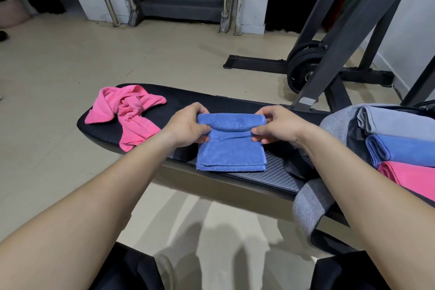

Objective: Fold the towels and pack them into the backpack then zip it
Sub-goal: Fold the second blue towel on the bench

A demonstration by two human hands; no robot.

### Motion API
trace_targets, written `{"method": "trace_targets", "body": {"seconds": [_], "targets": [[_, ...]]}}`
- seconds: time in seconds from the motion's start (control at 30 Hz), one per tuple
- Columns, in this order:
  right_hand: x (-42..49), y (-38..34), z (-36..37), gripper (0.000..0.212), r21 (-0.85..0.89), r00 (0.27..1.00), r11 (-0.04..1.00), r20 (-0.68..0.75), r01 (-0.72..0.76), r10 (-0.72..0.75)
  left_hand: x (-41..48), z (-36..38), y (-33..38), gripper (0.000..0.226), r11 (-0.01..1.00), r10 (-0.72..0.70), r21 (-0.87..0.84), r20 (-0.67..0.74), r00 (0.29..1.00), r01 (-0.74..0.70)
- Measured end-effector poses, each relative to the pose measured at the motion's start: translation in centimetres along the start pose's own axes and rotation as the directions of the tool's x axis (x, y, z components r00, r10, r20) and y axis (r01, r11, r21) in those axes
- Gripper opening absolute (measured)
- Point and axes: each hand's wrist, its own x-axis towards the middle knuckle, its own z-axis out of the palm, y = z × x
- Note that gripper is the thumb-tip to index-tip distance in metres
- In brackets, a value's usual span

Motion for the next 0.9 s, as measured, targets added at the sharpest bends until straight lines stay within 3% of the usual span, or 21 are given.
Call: {"method": "trace_targets", "body": {"seconds": [0.13,0.27,0.43,0.6,0.77,0.83,0.9], "targets": [[-1.3,0.6,-0.3,0.017,-0.049,0.994,0.994,0.040,0.100,-0.098,-1.3,-0.6,-0.3,0.020,0.984,0.113,0.131,0.083,0.990,-0.124],[-2.5,1.6,-0.1,0.023,-0.258,0.977,0.943,0.025,0.212,-0.213,-2.7,-0.9,-1.3,0.025,0.850,0.305,0.407,0.137,0.942,-0.335],[-4.0,2.7,0.2,0.025,-0.320,0.952,0.897,0.082,0.304,-0.294,-4.5,-0.6,-3.2,0.031,0.770,0.393,0.460,0.205,0.897,-0.442],[-4.9,3.7,1.0,0.029,-0.540,0.907,0.744,0.099,0.394,-0.408,-5.6,0.0,-3.8,0.032,0.684,0.438,0.541,0.232,0.869,-0.489],[-5.3,4.6,1.9,0.051,-0.666,0.885,0.636,0.081,0.391,-0.459,-6.2,1.1,-3.8,0.038,0.556,0.452,0.681,0.235,0.861,-0.477],[-5.1,4.7,1.9,0.047,-0.712,0.868,0.590,0.056,0.381,-0.493,-5.6,1.4,-3.3,0.034,0.535,0.480,0.697,0.215,0.850,-0.478],[-4.9,4.6,2.0,0.039,-0.751,0.855,0.544,0.053,0.375,-0.516,-4.9,1.4,-2.6,0.026,0.436,0.507,0.767,0.223,0.832,-0.471]]}}
